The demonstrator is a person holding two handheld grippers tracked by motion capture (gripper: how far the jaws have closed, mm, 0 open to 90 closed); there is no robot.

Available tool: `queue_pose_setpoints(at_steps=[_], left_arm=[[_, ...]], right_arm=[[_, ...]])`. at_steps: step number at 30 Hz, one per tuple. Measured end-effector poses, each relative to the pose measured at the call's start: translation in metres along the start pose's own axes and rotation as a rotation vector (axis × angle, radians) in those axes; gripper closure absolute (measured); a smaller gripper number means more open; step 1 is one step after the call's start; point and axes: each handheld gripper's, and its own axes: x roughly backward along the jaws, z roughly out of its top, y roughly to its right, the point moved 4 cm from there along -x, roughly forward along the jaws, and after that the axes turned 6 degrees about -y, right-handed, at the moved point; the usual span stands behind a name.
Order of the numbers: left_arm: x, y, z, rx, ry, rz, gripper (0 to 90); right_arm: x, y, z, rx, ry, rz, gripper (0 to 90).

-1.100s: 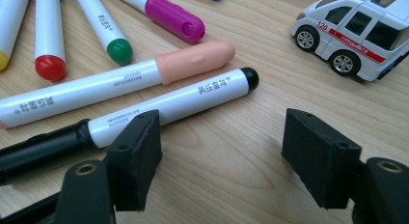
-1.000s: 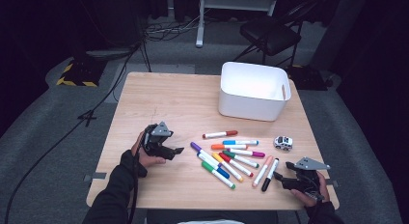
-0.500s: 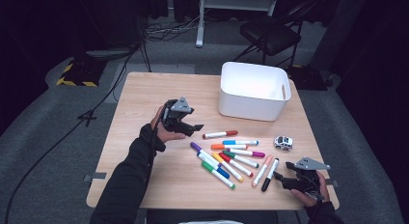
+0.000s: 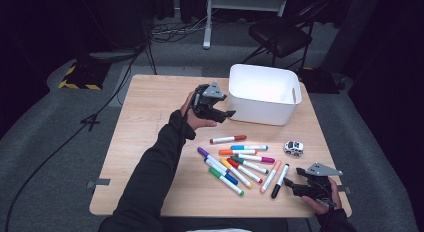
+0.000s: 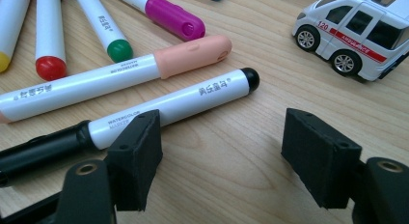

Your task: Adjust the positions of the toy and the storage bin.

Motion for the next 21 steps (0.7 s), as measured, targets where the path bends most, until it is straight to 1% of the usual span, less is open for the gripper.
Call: queue_pose_setpoints(at_steps=[1, 2, 3, 4, 5, 6, 8, 9, 10, 11, 13, 14, 15, 16, 17, 18, 19, 21], left_arm=[[-0.003, 0.001, 0.004, 0.007, 0.002, 0.010, 32.9], [-0.009, 0.000, 0.011, 0.000, -0.005, 0.027, 32.6], [-0.009, 0.000, 0.011, 0.000, -0.005, 0.027, 32.6], [-0.016, 0.001, 0.016, -0.014, -0.010, 0.034, 32.6], [-0.019, 0.002, 0.019, -0.009, -0.014, 0.032, 32.6], [-0.019, 0.002, 0.019, -0.009, -0.014, 0.032, 32.3], [-0.029, 0.004, 0.025, -0.030, -0.027, 0.049, 32.2], [-0.029, 0.004, 0.025, -0.030, -0.027, 0.049, 32.2], [-0.032, 0.004, 0.027, -0.032, -0.029, 0.048, 32.2], [-0.035, 0.004, 0.028, -0.024, -0.038, 0.034, 31.8], [-0.042, 0.005, 0.031, -0.017, -0.040, 0.012, 30.9], [-0.049, 0.005, 0.034, -0.021, -0.054, 0.005, 30.8], [-0.049, 0.005, 0.034, -0.021, -0.054, 0.005, 30.6], [-0.057, 0.005, 0.037, -0.024, -0.081, -0.002, 30.6], [-0.057, 0.005, 0.037, -0.024, -0.081, -0.002, 30.6], [-0.061, 0.005, 0.039, -0.020, -0.077, 0.002, 30.6], [-0.067, 0.005, 0.041, -0.011, -0.090, -0.014, 31.1], [-0.070, 0.004, 0.042, -0.011, -0.094, -0.019, 32.4]], right_arm=[[0.000, 0.000, 0.000, 0.000, 0.000, 0.001, 31.0], [0.000, 0.000, 0.000, 0.000, 0.000, 0.001, 31.0], [0.000, 0.000, 0.000, 0.000, 0.000, 0.001, 31.0], [0.000, 0.000, 0.000, -0.003, 0.001, 0.002, 31.1], [0.000, 0.000, 0.000, -0.003, 0.002, 0.000, 31.1], [0.000, 0.000, 0.000, -0.003, 0.002, 0.000, 31.1], [0.000, 0.000, 0.000, 0.000, 0.001, 0.000, 31.1], [0.000, 0.000, 0.000, 0.000, 0.001, 0.000, 31.1], [0.000, 0.000, 0.000, 0.002, 0.002, -0.001, 31.1], [0.000, 0.000, 0.000, -0.002, 0.000, 0.000, 31.1], [0.000, 0.000, 0.000, -0.004, 0.004, 0.000, 31.1], [0.000, 0.000, 0.000, -0.005, 0.003, 0.003, 31.1], [0.000, 0.000, 0.000, -0.005, 0.003, 0.003, 31.1], [0.000, 0.000, 0.000, -0.005, 0.003, 0.003, 31.1], [0.000, 0.000, 0.000, -0.005, 0.003, 0.003, 31.1], [0.000, 0.000, 0.000, -0.005, 0.003, 0.003, 31.1], [0.000, 0.000, 0.000, -0.005, 0.003, 0.003, 31.1], [0.000, 0.000, 0.000, -0.005, 0.003, 0.003, 31.1]])
